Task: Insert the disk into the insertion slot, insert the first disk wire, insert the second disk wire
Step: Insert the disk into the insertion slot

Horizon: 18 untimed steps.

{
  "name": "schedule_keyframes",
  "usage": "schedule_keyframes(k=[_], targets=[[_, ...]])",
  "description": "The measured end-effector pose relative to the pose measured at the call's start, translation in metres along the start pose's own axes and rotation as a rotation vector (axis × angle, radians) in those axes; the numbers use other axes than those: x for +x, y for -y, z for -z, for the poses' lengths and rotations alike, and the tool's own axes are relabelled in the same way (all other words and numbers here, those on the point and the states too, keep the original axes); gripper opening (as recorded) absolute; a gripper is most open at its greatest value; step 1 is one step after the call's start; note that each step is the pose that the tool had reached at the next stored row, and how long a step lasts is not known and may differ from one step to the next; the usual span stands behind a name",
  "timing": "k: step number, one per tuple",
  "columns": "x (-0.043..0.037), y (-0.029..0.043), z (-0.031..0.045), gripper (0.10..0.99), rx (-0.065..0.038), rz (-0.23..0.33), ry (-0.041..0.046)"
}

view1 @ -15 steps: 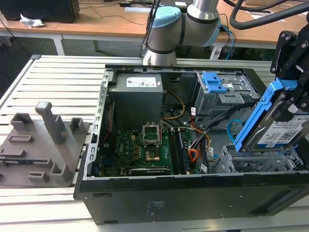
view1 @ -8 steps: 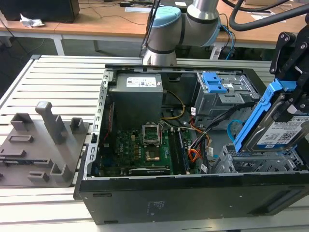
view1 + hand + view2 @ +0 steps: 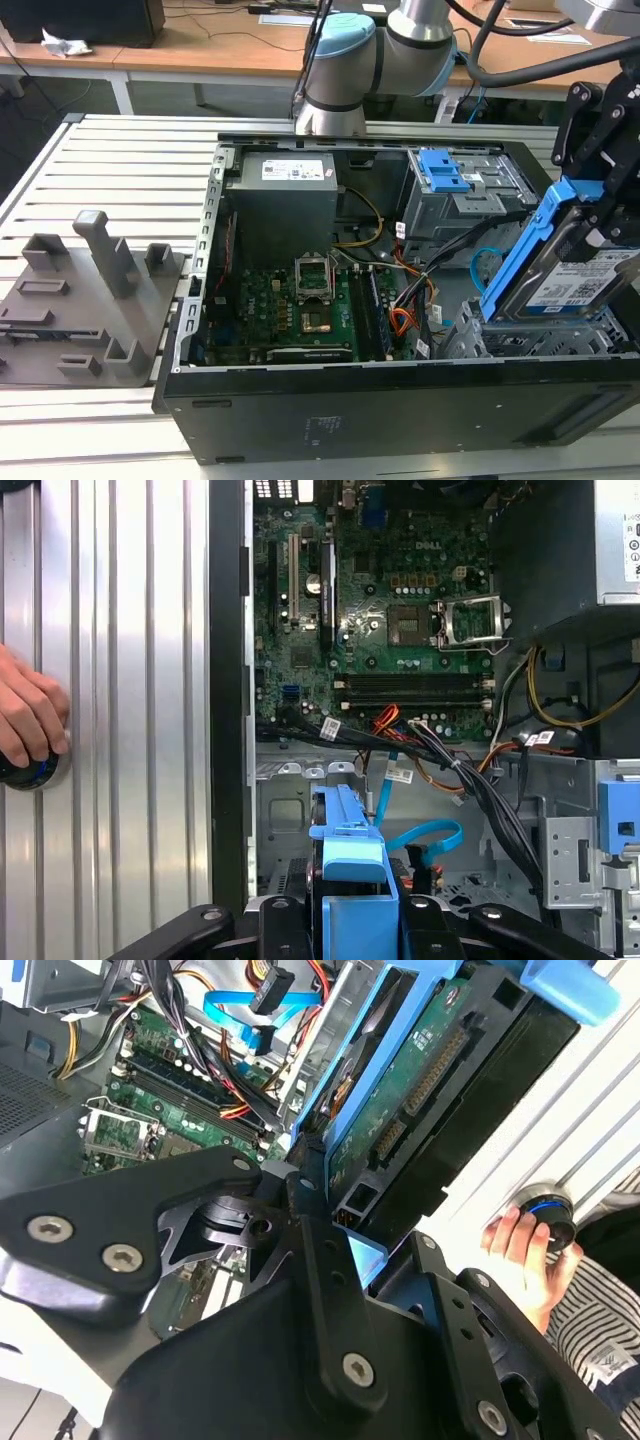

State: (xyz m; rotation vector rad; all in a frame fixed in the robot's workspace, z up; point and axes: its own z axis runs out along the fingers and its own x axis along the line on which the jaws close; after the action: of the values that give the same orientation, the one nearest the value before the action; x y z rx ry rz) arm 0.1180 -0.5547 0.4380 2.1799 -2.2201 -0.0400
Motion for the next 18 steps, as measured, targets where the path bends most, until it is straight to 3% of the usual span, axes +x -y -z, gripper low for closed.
schedule_keyframes(k=[8,18], targets=[[-0.0067,-0.0034,-0.0033,0.365,0.000,0.000,0.0000],[-0.0068,-0.0033,-0.0152,0.365,0.000,0.000,0.0001]])
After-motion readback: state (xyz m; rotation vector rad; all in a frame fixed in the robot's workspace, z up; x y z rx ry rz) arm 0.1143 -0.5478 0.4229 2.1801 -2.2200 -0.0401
